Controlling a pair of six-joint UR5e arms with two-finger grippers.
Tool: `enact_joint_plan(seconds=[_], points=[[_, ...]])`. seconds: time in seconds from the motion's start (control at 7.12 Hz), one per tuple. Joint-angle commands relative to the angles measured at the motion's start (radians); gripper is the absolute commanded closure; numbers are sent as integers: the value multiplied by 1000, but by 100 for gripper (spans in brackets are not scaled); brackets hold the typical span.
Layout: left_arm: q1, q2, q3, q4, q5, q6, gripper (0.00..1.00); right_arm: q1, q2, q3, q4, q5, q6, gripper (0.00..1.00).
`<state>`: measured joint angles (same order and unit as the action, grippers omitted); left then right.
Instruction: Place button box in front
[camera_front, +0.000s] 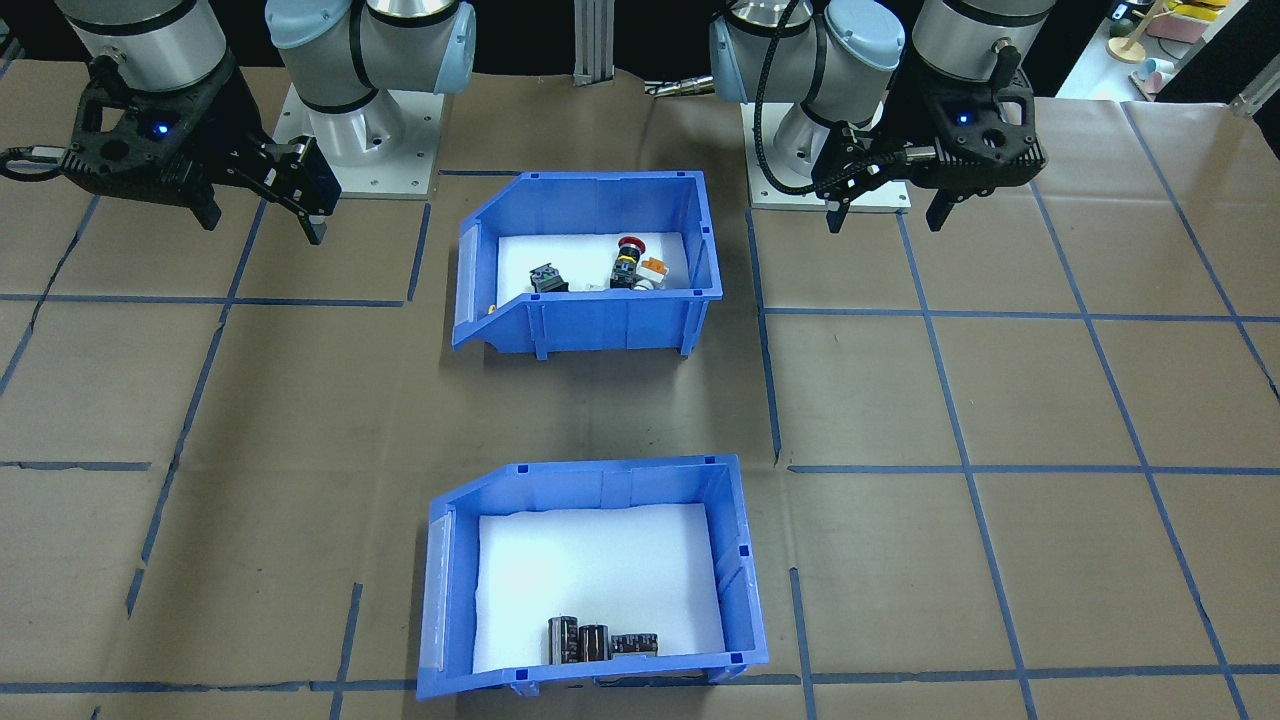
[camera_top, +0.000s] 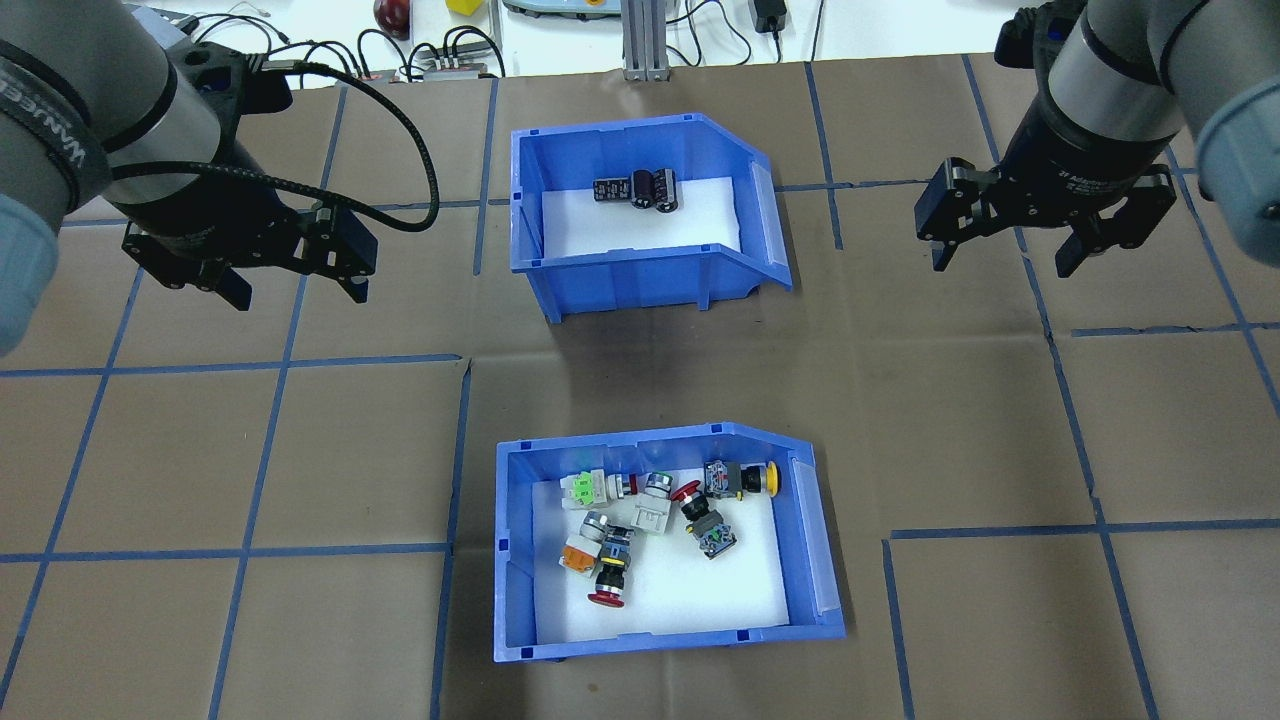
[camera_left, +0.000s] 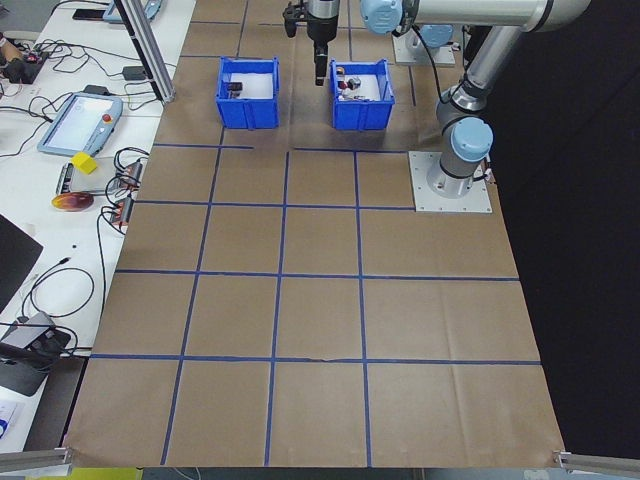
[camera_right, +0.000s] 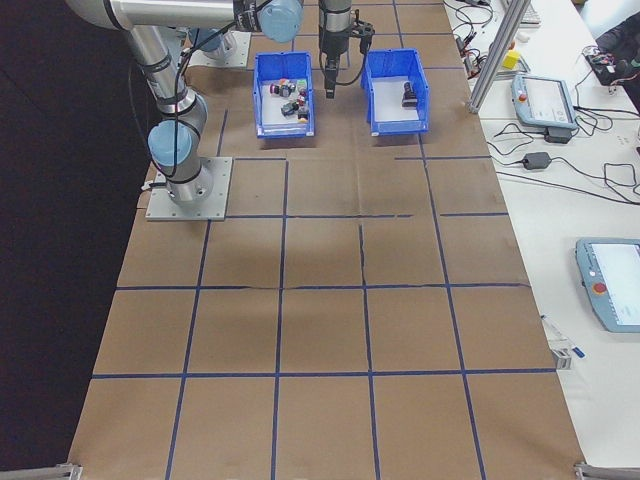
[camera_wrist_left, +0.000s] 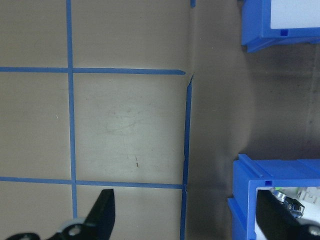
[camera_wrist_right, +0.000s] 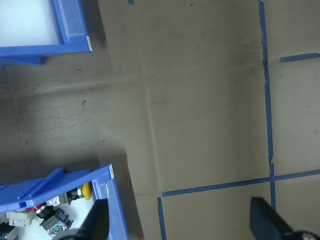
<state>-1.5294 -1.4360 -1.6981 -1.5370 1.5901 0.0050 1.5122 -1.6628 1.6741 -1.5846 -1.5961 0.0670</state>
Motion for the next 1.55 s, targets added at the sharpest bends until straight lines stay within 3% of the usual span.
enact_joint_plan(seconds=[0.0,0.28,0.84,1.12,1.26,1.4], points=[[0,3,0,0,1,-11,1,-1,2,1,2,-4,-10,0],[0,9,0,0,1,-13,1,0,2,-5,56,-13,-15,0],[0,2,-2,58,8,-8,1,3,55,-11,16,2,-146,0],[2,-12,-5,75,2,-22,1,8,95,-11,-28,57,-396,0],[2,-7,-20,84,-1,-133,1,10,129,-11,-29,48,-530,0],[-3,28,-73,86,-25,-325,1,23,150,-17,-84,47,-664,0]])
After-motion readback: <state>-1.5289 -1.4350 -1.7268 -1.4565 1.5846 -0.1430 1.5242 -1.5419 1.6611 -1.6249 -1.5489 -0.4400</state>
